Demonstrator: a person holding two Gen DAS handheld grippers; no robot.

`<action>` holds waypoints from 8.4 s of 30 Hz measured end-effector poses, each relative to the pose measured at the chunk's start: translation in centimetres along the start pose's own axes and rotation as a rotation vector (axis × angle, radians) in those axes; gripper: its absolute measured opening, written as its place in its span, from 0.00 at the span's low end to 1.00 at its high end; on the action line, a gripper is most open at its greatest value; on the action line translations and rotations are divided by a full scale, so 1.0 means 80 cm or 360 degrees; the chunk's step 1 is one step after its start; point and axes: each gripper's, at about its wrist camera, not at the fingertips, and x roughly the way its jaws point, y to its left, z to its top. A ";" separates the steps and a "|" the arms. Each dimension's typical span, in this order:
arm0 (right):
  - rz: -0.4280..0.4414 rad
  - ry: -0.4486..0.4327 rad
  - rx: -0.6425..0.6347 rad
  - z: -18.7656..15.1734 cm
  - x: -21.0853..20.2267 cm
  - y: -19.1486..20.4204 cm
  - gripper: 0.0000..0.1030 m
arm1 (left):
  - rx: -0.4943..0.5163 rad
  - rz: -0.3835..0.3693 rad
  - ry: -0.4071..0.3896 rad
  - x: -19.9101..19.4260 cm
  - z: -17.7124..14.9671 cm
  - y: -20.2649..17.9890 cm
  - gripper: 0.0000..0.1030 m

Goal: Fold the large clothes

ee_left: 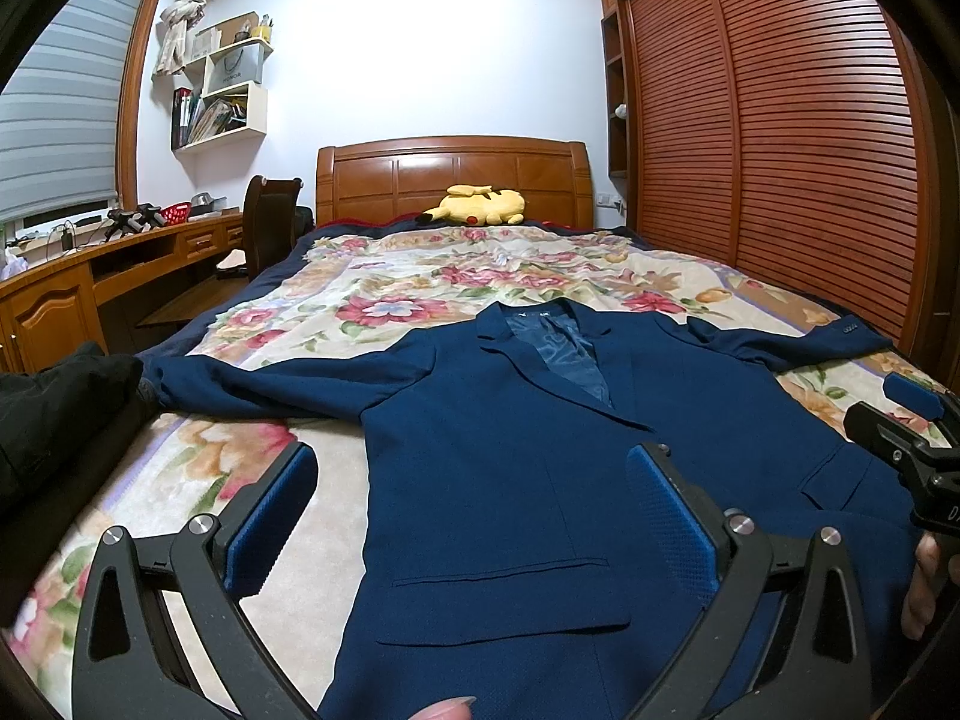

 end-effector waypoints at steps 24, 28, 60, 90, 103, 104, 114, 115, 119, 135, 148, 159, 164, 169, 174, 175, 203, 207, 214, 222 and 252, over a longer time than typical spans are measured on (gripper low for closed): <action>0.0189 0.0080 -0.0079 0.020 0.021 0.019 1.00 | -0.0014 0.0066 0.0123 -0.007 0.011 0.069 1.00; 0.0222 0.0090 -0.0117 0.025 0.029 0.026 1.00 | -0.0004 0.0098 0.0152 -0.001 0.012 0.086 1.00; 0.0326 0.0259 -0.0139 0.070 0.145 0.062 1.00 | -0.0136 0.0082 0.0511 0.168 0.043 0.248 0.84; 0.0362 0.0509 -0.0294 0.058 0.158 0.112 1.00 | -0.0325 0.0393 0.0870 0.350 0.065 0.359 0.04; 0.0318 0.0384 -0.0206 0.082 0.116 0.066 1.00 | -0.0024 0.0107 0.0507 0.232 0.174 0.211 0.01; 0.0306 0.0369 -0.0197 0.085 0.110 0.060 1.00 | 0.0013 0.0068 0.0492 0.222 0.179 0.191 0.01; 0.0205 0.0335 -0.0098 0.081 0.071 0.017 1.00 | 0.0228 -0.0124 0.0432 0.152 0.161 0.074 0.02; 0.0202 0.0340 -0.0096 0.081 0.066 0.018 1.00 | 0.0248 -0.0132 0.0431 0.146 0.155 0.069 0.02; 0.0202 0.0364 -0.0097 0.082 0.065 0.019 1.00 | 0.0268 -0.0180 0.0447 0.122 0.137 0.058 0.11; 0.0283 0.0390 -0.0173 0.084 0.063 0.027 1.00 | 0.0073 0.0046 0.0543 0.145 0.076 0.155 0.73; 0.0300 0.0426 -0.0227 0.084 0.072 0.030 1.00 | -0.0136 0.0171 0.0830 0.223 0.006 0.228 0.73; 0.0315 0.0449 -0.0237 0.079 0.073 0.035 1.00 | -0.0271 -0.0063 0.0993 0.248 -0.006 0.225 0.45; 0.0307 0.0449 -0.0244 0.079 0.069 0.033 1.00 | -0.0183 -0.0007 0.0956 0.238 0.018 0.205 0.05; 0.0281 0.0438 -0.0223 0.082 0.063 0.020 1.00 | -0.0113 -0.0012 0.0714 0.199 0.082 0.172 0.05; 0.0227 0.0421 -0.0184 0.084 0.054 0.000 1.00 | -0.0018 -0.0100 0.0537 0.170 0.143 0.115 0.05; 0.0214 0.0415 -0.0173 0.085 0.052 -0.005 1.00 | 0.0002 -0.0135 0.0502 0.164 0.154 0.099 0.05; -0.0007 0.0392 0.0018 0.083 0.005 -0.061 0.99 | 0.0163 -0.0466 0.0217 0.080 0.164 -0.040 0.74; 0.0011 0.0391 0.0023 0.086 0.018 -0.059 0.99 | 0.0128 -0.0379 0.0176 0.071 0.139 -0.006 0.75; 0.0013 0.0459 0.0009 0.083 0.060 -0.065 0.99 | 0.0027 -0.0307 0.0219 0.078 0.100 0.045 0.75; 0.0111 0.0517 -0.0040 0.084 0.086 -0.048 0.97 | -0.0040 -0.0237 0.0145 0.069 0.078 0.080 0.75; -0.0037 0.0204 -0.0194 0.134 -0.006 -0.055 0.04 | 0.0023 -0.0348 0.0246 0.055 0.037 0.100 0.75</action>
